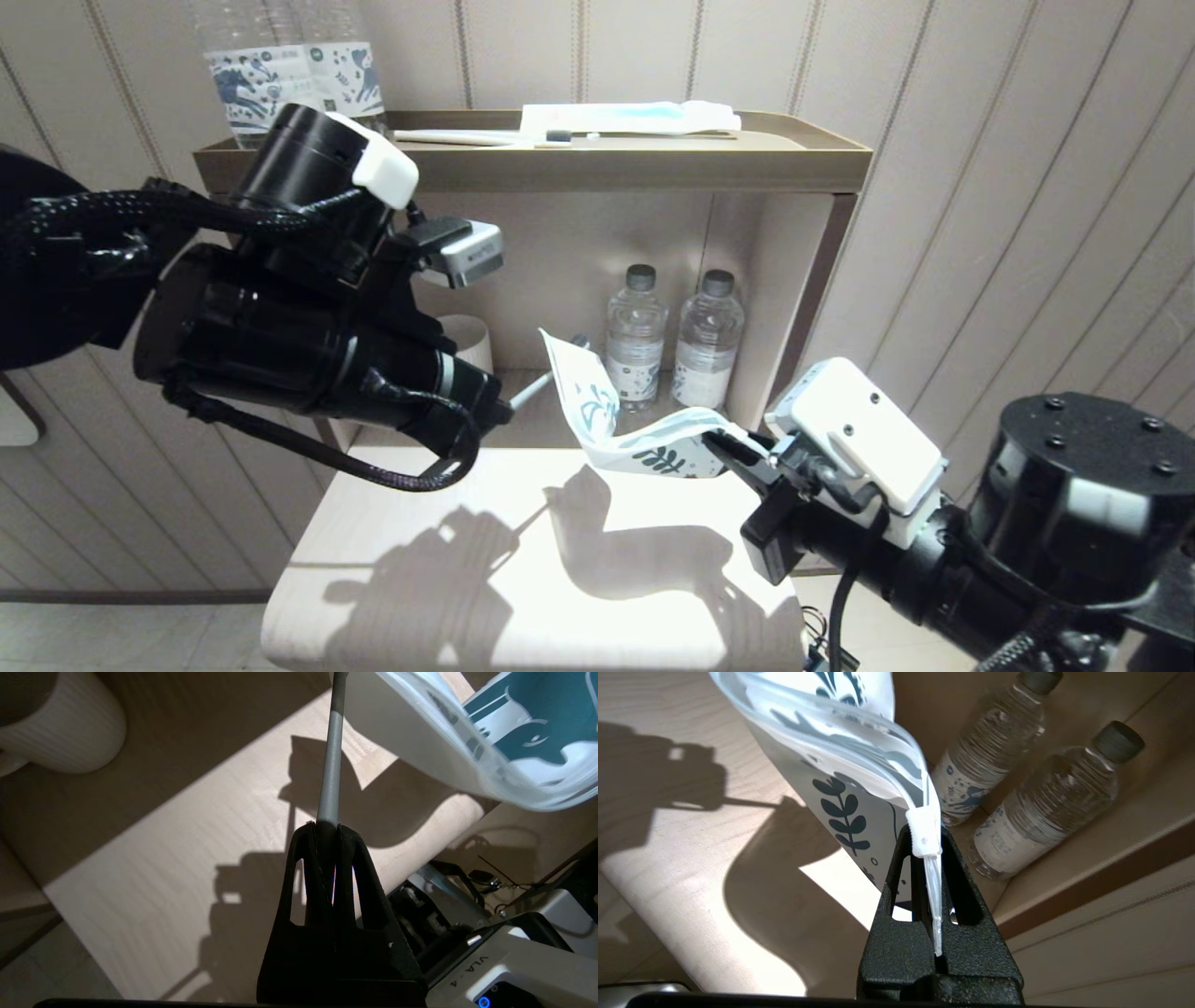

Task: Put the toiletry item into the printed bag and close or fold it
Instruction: Place the toothbrush in the storage bag

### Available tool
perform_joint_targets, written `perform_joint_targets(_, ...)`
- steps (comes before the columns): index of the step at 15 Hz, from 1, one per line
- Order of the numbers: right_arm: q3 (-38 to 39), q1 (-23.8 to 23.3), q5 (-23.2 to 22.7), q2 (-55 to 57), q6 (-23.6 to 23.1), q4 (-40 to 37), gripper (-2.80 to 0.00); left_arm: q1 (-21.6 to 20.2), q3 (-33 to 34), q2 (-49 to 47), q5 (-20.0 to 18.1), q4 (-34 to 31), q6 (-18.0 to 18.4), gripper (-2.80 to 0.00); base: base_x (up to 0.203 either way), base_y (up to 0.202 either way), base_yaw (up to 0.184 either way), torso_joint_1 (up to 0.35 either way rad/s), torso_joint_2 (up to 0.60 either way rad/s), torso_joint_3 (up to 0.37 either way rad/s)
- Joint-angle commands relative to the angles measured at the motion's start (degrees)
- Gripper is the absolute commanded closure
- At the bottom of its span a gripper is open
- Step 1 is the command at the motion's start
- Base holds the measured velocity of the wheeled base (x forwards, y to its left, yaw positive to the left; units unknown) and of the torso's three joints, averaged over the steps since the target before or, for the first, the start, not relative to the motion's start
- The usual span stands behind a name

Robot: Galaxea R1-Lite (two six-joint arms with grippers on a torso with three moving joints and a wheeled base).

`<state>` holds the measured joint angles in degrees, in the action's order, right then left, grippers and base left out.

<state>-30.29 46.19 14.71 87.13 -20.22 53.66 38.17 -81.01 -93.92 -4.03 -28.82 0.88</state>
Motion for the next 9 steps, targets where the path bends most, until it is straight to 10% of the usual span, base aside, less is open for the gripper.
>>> perform_joint_targets(1, 2.17, -0.31, 1.09, -2.72, -0.53, 0.88, 0.0, -2.78, 0.04, 3.85, -0.02, -0.79, 0.12, 0.0, 0.0, 0.0, 0.0, 0.0, 0.0, 0.0)
perform_joint_targets(9, 10.08, 0.22, 10.07, 2.64, -6.85, 18.43, 0.0, -7.01, -0.64, 9.66, -0.16, -1.56, 1.1, 0.0, 0.0, 0.0, 0.0, 0.0, 0.0, 0.0)
